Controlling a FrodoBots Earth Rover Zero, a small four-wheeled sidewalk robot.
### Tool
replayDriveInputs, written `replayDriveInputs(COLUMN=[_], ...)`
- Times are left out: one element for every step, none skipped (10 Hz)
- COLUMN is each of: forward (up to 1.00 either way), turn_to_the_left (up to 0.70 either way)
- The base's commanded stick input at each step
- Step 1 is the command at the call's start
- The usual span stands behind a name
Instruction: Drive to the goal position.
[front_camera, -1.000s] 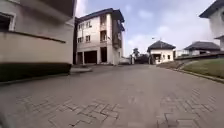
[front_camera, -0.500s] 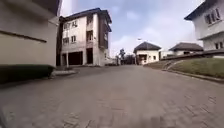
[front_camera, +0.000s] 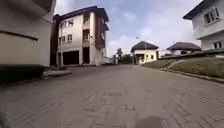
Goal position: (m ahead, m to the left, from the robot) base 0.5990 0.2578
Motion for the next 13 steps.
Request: replayDriveInputs(forward=[0.70, 0.70, 0.70, 0.70, 0.70, 0.70, 0.70, 0.70, 0.70, 0.70, 0.70, 0.70, 0.70], turn_to_the_left=[0.00, 0.00, 0.00, 0.00, 0.00, 0.00, 0.00, 0.00, 0.00, 0.00, 0.00, 0.00, 0.00])
